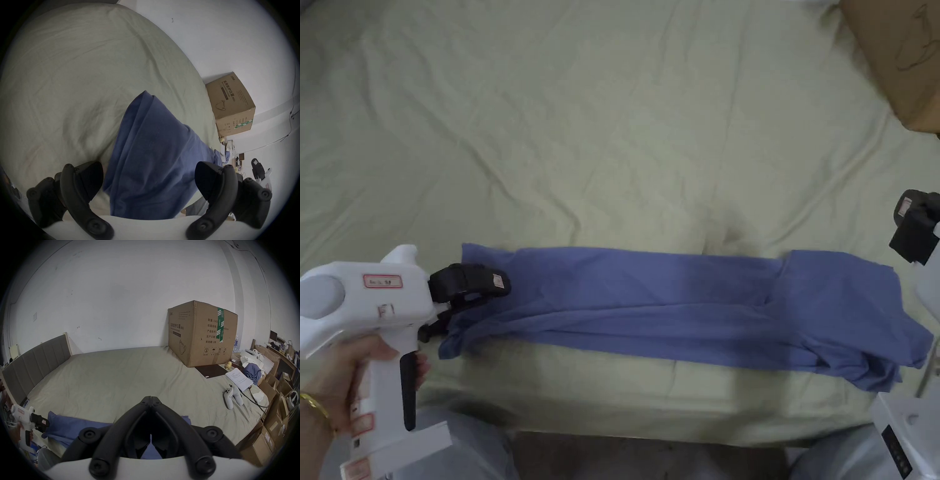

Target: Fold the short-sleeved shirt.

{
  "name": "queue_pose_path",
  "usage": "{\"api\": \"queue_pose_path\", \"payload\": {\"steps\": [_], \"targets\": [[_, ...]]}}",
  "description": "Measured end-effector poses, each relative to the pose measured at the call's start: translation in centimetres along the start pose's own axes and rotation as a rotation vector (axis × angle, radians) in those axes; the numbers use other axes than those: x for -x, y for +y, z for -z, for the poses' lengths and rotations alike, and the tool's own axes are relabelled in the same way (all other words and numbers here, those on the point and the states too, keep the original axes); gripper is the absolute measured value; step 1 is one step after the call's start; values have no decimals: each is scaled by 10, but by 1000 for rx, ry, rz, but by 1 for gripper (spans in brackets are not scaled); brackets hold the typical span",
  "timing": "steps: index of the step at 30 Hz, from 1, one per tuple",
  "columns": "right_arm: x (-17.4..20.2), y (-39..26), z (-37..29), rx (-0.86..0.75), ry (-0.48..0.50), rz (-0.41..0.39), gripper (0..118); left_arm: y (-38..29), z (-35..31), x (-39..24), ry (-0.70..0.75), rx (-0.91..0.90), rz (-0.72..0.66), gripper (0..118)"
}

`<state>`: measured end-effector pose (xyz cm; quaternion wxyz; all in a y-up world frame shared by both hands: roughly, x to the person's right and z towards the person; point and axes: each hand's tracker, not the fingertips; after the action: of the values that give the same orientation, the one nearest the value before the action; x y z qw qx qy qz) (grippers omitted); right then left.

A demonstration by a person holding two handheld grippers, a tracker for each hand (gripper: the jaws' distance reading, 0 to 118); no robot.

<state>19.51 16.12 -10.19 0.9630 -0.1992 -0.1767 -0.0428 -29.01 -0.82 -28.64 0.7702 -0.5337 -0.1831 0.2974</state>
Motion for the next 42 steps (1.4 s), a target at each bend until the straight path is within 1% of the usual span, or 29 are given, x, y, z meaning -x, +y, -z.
{"api": "queue_pose_path", "payload": {"steps": [3, 4, 5, 6, 7, 8, 9, 10, 11, 12, 16, 20, 22, 24, 27, 31, 35, 37, 38, 39, 40, 41, 42], "targets": [[0, -1, 1, 11, 0, -9, 0, 3, 4, -6, -12, 3, -3, 113], [0, -2, 2, 15, 0, -9, 0, 2, 2, -7, -1, 1, -7, 108], [-1, -3, 2, 17, 2, -10, 0, 1, 1, -10, 19, -10, -5, 88], [-1, -3, 2, 20, 4, -10, 0, 0, 0, -13, 70, -29, 18, 64], [-1, -4, 3, 23, 6, -9, 0, -1, -1, -17, 144, -35, 44, 34], [-1, -4, 3, 26, 11, -8, 0, 2, 1, -17, 263, -29, 73, 16], [-1, -6, 5, 28, 12, -8, 0, 1, 3, -19, 300, -11, 75, 12], [-1, -6, 6, 32, 15, -10, 0, 0, 2, -20, 226, -17, 49, 9], [-1, -7, 8, 38, 19, -13, 0, -1, 2, -23, 234, -26, 14, 7], [0, -8, 9, 42, 23, -16, 0, -2, 3, -27, 255, -31, -2, 7], [-1, -7, 10, 42, 42, -18, 0, -5, 3, -55, 363, -54, 85, 6], [-4, -4, 10, 35, 57, -17, 0, -4, -22, -95, 367, -119, 200, 6], [-8, -2, 10, 35, 65, -14, 0, -8, -37, -122, 347, -167, 261, 6], [-10, -2, 8, 30, 67, -20, 0, -13, -44, -146, 348, -181, 300, 6], [-19, -2, 4, 20, 66, -11, 0, -23, -44, -185, 272, -177, 340, 6], [-36, -3, -3, 11, 48, 12, 0, -39, -6, -229, 166, -107, 399, 6], [-54, -3, -12, 2, 18, 35, 0, -56, 51, -256, 64, -8, 336, 6], [-63, -4, -17, 2, 6, 41, 0, -66, 83, -268, 79, 38, 356, 6], [-68, -5, -19, 0, -3, 42, 0, -72, 100, -275, 115, 61, 394, 7], [-72, -5, -21, 1, -14, 40, 0, -77, 113, -280, 147, 76, 420, 11], [-76, -7, -22, 1, -33, 40, 0, -83, 129, -284, 179, 83, 457, 22], [-81, -8, -23, 6, -46, 48, 0, -87, 143, -285, 200, 121, 474, 50], [-85, -9, -25, 10, -50, 56, 0, -91, 153, -287, 231, 172, 491, 74]]}}
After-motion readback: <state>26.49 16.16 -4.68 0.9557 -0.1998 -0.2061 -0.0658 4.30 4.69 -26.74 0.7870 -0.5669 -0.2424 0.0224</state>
